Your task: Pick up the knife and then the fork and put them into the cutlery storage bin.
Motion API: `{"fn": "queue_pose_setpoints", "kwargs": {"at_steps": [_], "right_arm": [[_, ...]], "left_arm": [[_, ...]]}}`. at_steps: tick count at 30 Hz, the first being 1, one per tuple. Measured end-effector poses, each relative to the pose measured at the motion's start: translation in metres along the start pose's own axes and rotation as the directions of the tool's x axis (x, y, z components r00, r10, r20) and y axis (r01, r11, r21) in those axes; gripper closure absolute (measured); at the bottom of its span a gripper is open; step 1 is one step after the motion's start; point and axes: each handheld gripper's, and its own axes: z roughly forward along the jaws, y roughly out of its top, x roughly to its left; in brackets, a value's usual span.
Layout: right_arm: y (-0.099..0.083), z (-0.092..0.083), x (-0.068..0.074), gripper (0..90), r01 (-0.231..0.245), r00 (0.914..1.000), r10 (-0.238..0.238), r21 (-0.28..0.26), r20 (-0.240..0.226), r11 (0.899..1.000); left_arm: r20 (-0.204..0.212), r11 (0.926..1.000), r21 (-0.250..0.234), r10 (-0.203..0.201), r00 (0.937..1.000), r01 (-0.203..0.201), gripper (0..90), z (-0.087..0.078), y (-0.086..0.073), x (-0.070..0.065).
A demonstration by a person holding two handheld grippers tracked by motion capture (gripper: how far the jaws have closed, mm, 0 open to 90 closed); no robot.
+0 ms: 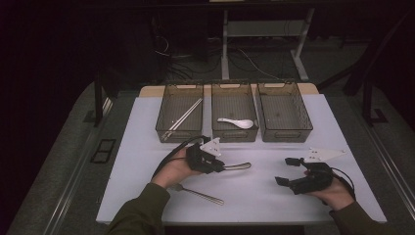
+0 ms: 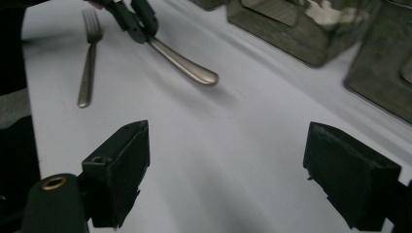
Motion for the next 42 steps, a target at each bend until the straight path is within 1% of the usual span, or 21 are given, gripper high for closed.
{"fn": "queue_pose_setpoints", "kwargs": {"at_steps": [3,6,8,11,12,16,18,21,23,24,25,26,27,28,31,32,33,35,38,41,42], "right_arm": [[0.009,0.007,0.003,21.8,0.046,0.9985,-0.045,0.031,-0.03,0.998],[0.018,0.014,0.005,22.5,0.063,0.9953,-0.06,0.035,-0.076,0.997],[0.025,0.018,0.008,23.3,0.099,0.9929,-0.096,0.046,-0.071,0.994],[0.035,0.024,0.012,25.3,0.152,0.9862,-0.148,0.058,-0.075,0.987],[0.038,0.026,0.013,26.2,0.168,0.9829,-0.163,0.059,-0.086,0.984],[0.052,0.034,0.017,29.2,0.219,0.9706,-0.21,0.071,-0.117,0.973],[0.059,0.039,0.019,31.6,0.244,0.9623,-0.232,0.077,-0.142,0.967],[0.067,0.048,0.022,36.3,0.296,0.9443,-0.275,0.101,-0.181,0.95],[0.071,0.055,0.022,39.9,0.317,0.9329,-0.287,0.119,-0.217,0.941],[0.073,0.058,0.022,42.4,0.328,0.9272,-0.294,0.124,-0.232,0.936],[0.075,0.061,0.022,44.4,0.344,0.9176,-0.304,0.129,-0.256,0.93],[0.077,0.064,0.022,45.6,0.351,0.9123,-0.305,0.136,-0.273,0.927],[0.079,0.066,0.022,48.0,0.375,0.9035,-0.327,0.139,-0.276,0.917],[0.08,0.069,0.022,51.3,0.378,0.9,-0.327,0.145,-0.289,0.914],[0.083,0.076,0.023,56.6,0.41,0.8807,-0.345,0.156,-0.324,0.899],[0.083,0.078,0.024,58.7,0.416,0.8768,-0.347,0.161,-0.333,0.895],[0.084,0.079,0.025,60.5,0.425,0.8707,-0.353,0.162,-0.342,0.89],[0.084,0.081,0.027,64.3,0.441,0.8619,-0.361,0.175,-0.356,0.88],[0.085,0.084,0.029,69.7,0.457,0.8534,-0.37,0.188,-0.368,0.869],[0.084,0.085,0.029,72.8,0.463,0.8457,-0.369,0.188,-0.386,0.866],[0.084,0.085,0.03,72.9,0.463,0.8458,-0.367,0.191,-0.387,0.865]], "left_arm": [[0.003,0.9998,-0.01,0.015,0.9999,-0.015,79.3,-0.005,0.005,-0.002],[0.009,0.9995,-0.026,0.016,0.9998,-0.015,79.2,-0.008,0.01,-0.005],[0.015,0.9994,-0.023,0.028,0.9995,-0.027,79.2,-0.009,0.014,-0.006],[0.018,0.9989,-0.031,0.036,0.9992,-0.035,79.2,-0.01,0.019,-0.008],[0.013,0.998,-0.035,0.054,0.9984,-0.054,79.2,-0.009,0.021,-0.008],[0.016,0.9966,-0.033,0.076,0.997,-0.075,79.2,-0.008,0.029,-0.012],[0.022,0.9958,-0.03,0.087,0.996,-0.086,79.2,-0.007,0.032,-0.014],[0.03,0.9935,-0.022,0.113,0.9932,-0.112,79.3,-0.006,0.037,-0.016],[0.033,0.9918,-0.024,0.126,0.9915,-0.125,79.2,-0.005,0.04,-0.018],[0.037,0.9919,-0.026,0.126,0.9914,-0.125,79.2,-0.005,0.041,-0.019],[0.038,0.9907,-0.032,0.134,0.9903,-0.132,79.2,-0.005,0.042,-0.019],[0.042,0.9909,-0.033,0.132,0.9904,-0.13,79.2,-0.006,0.042,-0.02],[0.04,0.9906,-0.037,0.133,0.9903,-0.132,79.3,-0.006,0.043,-0.02],[0.037,0.9891,-0.039,0.144,0.9889,-0.142,79.2,-0.006,0.044,-0.02],[0.042,0.989,-0.035,0.145,0.9885,-0.144,79.2,-0.006,0.045,-0.021],[0.04,0.9881,-0.036,0.151,0.9877,-0.15,79.2,-0.006,0.045,-0.021],[0.046,0.9899,-0.037,0.139,0.9892,-0.137,79.2,-0.006,0.044,-0.022],[0.051,0.9904,-0.038,0.135,0.9895,-0.133,79.2,-0.005,0.044,-0.022],[0.056,0.9899,-0.036,0.139,0.9888,-0.137,79.2,-0.004,0.044,-0.023],[0.058,0.9864,-0.036,0.162,0.985,-0.161,79.2,-0.004,0.045,-0.022],[0.059,0.9871,-0.038,0.158,0.9857,-0.155,79.2,-0.003,0.045,-0.023]]}}
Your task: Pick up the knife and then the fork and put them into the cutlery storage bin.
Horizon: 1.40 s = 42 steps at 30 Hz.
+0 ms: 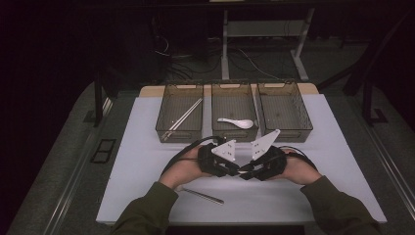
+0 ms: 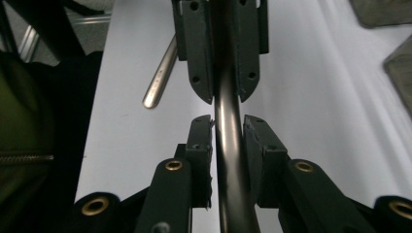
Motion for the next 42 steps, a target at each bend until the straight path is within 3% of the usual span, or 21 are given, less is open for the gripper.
{"fn": "queue_pose_setpoints", "kwargs": {"at_steps": [5,7,14,17,21,26,30,34,38,40,42], "right_arm": [[0.0,0.001,0.001,75.9,0.003,1.0,-0.003,0.006,-0.006,1.0],[0.0,0.001,0.001,77.0,0.029,0.9996,-0.029,0.013,-0.003,0.999],[0.0,0.003,0.002,78.0,0.029,0.9996,-0.029,0.019,-0.002,0.999],[0.0,0.002,0.002,78.1,0.017,0.9999,-0.017,0.009,0.0,1.0],[-0.003,0.002,-0.001,78.1,0.001,0.9996,-0.002,0.026,0.029,1.0],[-0.01,-0.003,-0.006,78.1,-0.026,0.998,0.025,0.019,0.058,0.999],[-0.017,-0.016,-0.011,78.1,-0.061,0.994,0.062,-0.01,0.09,0.998],[-0.025,-0.033,-0.017,78.1,-0.093,0.9868,0.097,-0.039,0.13,0.995],[-0.033,-0.051,-0.022,78.1,-0.154,0.9704,0.166,-0.079,0.175,0.985],[-0.036,-0.062,-0.027,78.1,-0.168,0.9607,0.185,-0.097,0.207,0.981],[-0.04,-0.073,-0.031,78.1,-0.187,0.9499,0.21,-0.118,0.232,0.975]], "left_arm": [[0.008,0.9999,0.001,0.017,0.9998,-0.017,79.2,0.0,0.002,0.0],[0.013,0.9999,-0.001,0.016,0.9998,-0.016,79.2,0.001,0.002,-0.001],[0.022,0.9998,0.007,0.021,0.9995,-0.021,78.8,0.001,0.0,0.0],[-0.018,0.9996,0.002,0.028,0.9994,-0.028,73.4,-0.001,0.0,-0.001],[-0.036,0.9979,-0.06,-0.024,0.9991,0.022,58.1,-0.015,-0.004,0.001],[-0.058,0.9901,-0.113,-0.091,0.9942,0.084,51.4,-0.032,-0.016,-0.002],[-0.096,0.9777,-0.16,-0.152,0.9836,0.136,46.7,-0.045,-0.031,-0.005],[-0.128,0.9611,-0.203,-0.216,0.968,0.188,42.4,-0.054,-0.046,-0.01],[-0.181,0.9426,-0.232,-0.284,0.9415,0.24,39.5,-0.058,-0.063,-0.017],[-0.178,0.934,-0.241,-0.31,0.9339,0.264,39.2,-0.059,-0.071,-0.021],[-0.189,0.9301,-0.241,-0.325,0.9265,0.278,39.1,-0.06,-0.077,-0.026]]}}
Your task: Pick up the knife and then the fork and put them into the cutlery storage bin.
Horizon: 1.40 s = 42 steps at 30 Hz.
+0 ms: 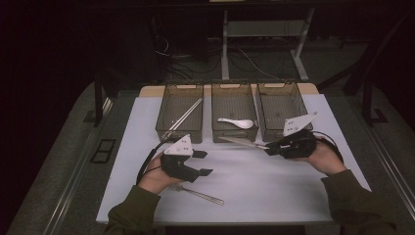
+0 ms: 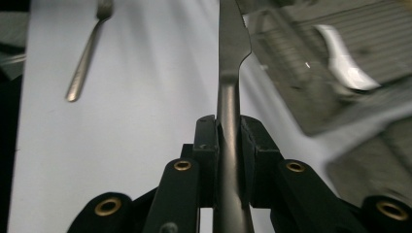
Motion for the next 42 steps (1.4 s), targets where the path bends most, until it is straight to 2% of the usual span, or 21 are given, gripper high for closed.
{"fn": "queue_pose_setpoints", "kwargs": {"at_steps": [4,9,12,14,18,21,22,25,28,31,33,36,42], "right_arm": [[-0.002,-0.018,-0.015,78.1,-0.047,0.9979,0.047,-0.022,0.043,0.999],[-0.008,-0.036,-0.036,78.1,-0.103,0.9891,0.107,-0.045,0.101,0.994],[-0.012,-0.044,-0.049,78.1,-0.137,0.9792,0.143,-0.051,0.143,0.989],[-0.016,-0.049,-0.058,78.1,-0.168,0.9694,0.176,-0.06,0.171,0.984],[-0.019,-0.053,-0.078,78.1,-0.235,0.9429,0.241,-0.05,0.23,0.971],[-0.018,-0.05,-0.092,78.1,-0.287,0.9147,0.286,-0.04,0.286,0.957],[-0.017,-0.049,-0.096,78.1,-0.303,0.9028,0.298,-0.036,0.31,0.952],[-0.016,-0.041,-0.106,78.0,-0.351,0.8745,0.34,-0.034,0.345,0.936],[-0.016,-0.034,-0.115,78.0,-0.393,0.8482,0.375,-0.031,0.374,0.919],[-0.015,-0.025,-0.121,78.0,-0.422,0.826,0.391,-0.015,0.406,0.907],[-0.014,-0.018,-0.124,78.0,-0.442,0.8074,0.399,-0.003,0.435,0.897],[-0.01,-0.006,-0.13,78.0,-0.463,0.7946,0.407,0.017,0.451,0.886],[-0.006,0.017,-0.137,77.9,-0.497,0.7773,0.412,0.063,0.475,0.865]], "left_arm": [[-0.019,0.999,-0.016,-0.043,0.9989,0.043,37.2,-0.006,-0.013,-0.004],[-0.054,0.9969,-0.02,-0.077,0.9956,0.076,32.9,-0.013,-0.029,-0.006],[-0.071,0.9947,-0.022,-0.102,0.9922,0.1,30.6,-0.018,-0.039,-0.007],[-0.08,0.9911,-0.036,-0.13,0.9883,0.128,29.5,-0.02,-0.045,-0.008],[-0.105,0.987,-0.036,-0.16,0.9815,0.157,26.8,-0.024,-0.055,-0.007],[-0.119,0.9851,-0.049,-0.169,0.9783,0.165,23.8,-0.025,-0.058,-0.006],[-0.124,0.9841,-0.055,-0.174,0.9768,0.169,22.3,-0.025,-0.058,-0.005],[-0.132,0.9832,-0.062,-0.179,0.9749,0.172,18.8,-0.024,-0.057,-0.005],[-0.133,0.9835,-0.059,-0.178,0.975,0.171,17.9,-0.023,-0.058,-0.005],[-0.129,0.9836,-0.058,-0.177,0.9756,0.171,17.5,-0.023,-0.058,-0.004],[-0.127,0.9845,-0.048,-0.173,0.9766,0.168,17.2,-0.022,-0.058,-0.005],[-0.12,0.9853,-0.046,-0.169,0.9784,0.164,17.2,-0.02,-0.057,-0.005],[-0.11,0.9865,-0.042,-0.162,0.9806,0.158,17.3,-0.019,-0.057,-0.005]]}}
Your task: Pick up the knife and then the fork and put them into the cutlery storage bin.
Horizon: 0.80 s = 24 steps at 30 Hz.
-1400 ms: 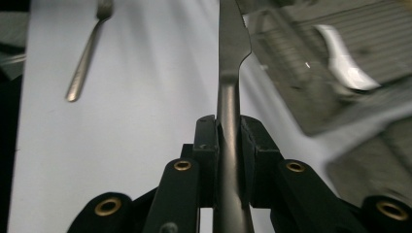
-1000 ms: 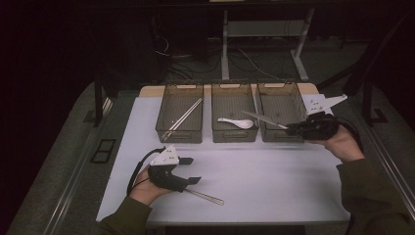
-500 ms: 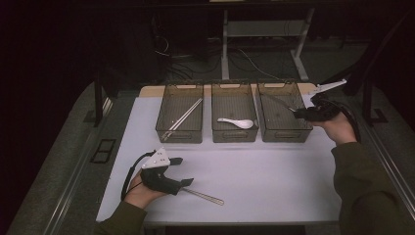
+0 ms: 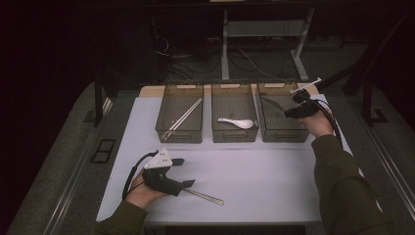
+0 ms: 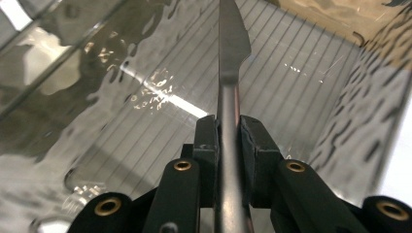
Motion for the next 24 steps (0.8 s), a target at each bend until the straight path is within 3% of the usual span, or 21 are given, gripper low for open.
{"fn": "queue_pose_setpoints", "kwargs": {"at_steps": [13,20,24], "right_arm": [[-0.002,0.016,0.001,77.1,-0.016,0.9998,0.017,0.058,-0.009,0.998],[0.0,0.006,-0.001,69.4,-0.034,0.9993,0.033,-0.018,-0.015,0.999],[0.0,-0.005,-0.005,62.4,-0.06,0.9968,0.056,-0.069,-0.056,0.996]], "left_arm": [[0.013,0.9999,0.011,0.004,0.9999,-0.004,17.3,0.002,0.001,-0.001],[0.012,0.9999,0.011,0.004,0.9999,-0.004,17.3,0.0,0.001,-0.001],[0.014,1.0,0.005,0.004,0.9999,-0.004,17.3,0.0,0.001,-0.001]]}}
